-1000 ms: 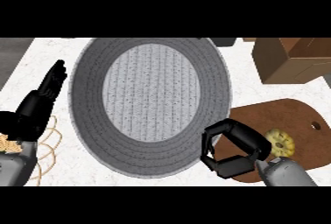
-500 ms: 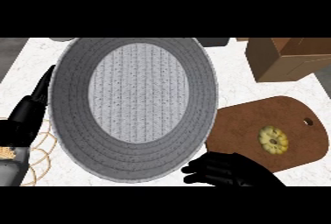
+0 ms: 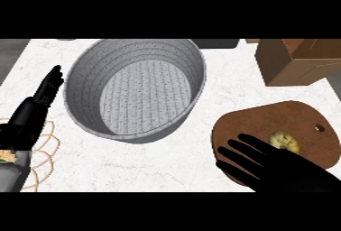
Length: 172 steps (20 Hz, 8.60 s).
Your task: Pick the squash from the cutting board and place it in the basket
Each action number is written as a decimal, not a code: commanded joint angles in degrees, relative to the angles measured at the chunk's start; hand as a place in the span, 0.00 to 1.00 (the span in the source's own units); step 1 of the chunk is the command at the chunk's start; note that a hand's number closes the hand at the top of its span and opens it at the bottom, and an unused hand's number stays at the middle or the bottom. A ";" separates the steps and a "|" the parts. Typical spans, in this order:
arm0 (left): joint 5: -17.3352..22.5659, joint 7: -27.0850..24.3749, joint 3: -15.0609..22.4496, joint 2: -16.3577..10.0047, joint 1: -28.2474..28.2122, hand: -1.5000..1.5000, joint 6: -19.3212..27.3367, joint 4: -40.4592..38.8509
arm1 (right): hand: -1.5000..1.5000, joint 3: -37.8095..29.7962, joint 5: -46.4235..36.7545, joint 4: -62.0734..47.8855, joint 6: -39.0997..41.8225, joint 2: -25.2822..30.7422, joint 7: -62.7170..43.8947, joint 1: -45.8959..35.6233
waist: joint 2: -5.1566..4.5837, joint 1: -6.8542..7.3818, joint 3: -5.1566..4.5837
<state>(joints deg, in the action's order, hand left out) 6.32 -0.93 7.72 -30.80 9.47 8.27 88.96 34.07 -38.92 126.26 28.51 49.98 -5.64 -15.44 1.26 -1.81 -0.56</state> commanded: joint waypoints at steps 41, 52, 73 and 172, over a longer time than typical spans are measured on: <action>-8.94 -0.57 -4.65 9.89 2.06 0.50 -5.35 -1.62 | 0.00 3.56 -22.02 -20.01 15.28 4.23 6.95 -5.84 | -1.24 1.78 0.56; -8.96 -0.64 -9.03 9.08 -0.64 0.50 -10.25 1.17 | 0.00 1.93 -32.89 -28.65 6.54 -2.75 12.71 -0.22 | -1.21 1.88 0.56; -12.81 -1.19 -11.54 13.56 -1.87 0.50 -12.35 3.08 | 0.00 -7.14 -45.82 -41.53 0.87 -9.87 23.23 1.54 | -1.23 2.07 0.56; -15.28 -0.04 -14.74 15.16 2.46 0.50 -15.74 0.43 | 0.00 -32.30 8.41 -75.26 -34.91 -48.95 -48.49 -69.63 | -1.19 2.60 0.59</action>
<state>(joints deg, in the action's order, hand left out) -9.41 -1.21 -6.43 -15.02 12.63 -7.03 88.21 5.56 -30.08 48.70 2.57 0.34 -53.89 -85.91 -0.06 0.91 -0.03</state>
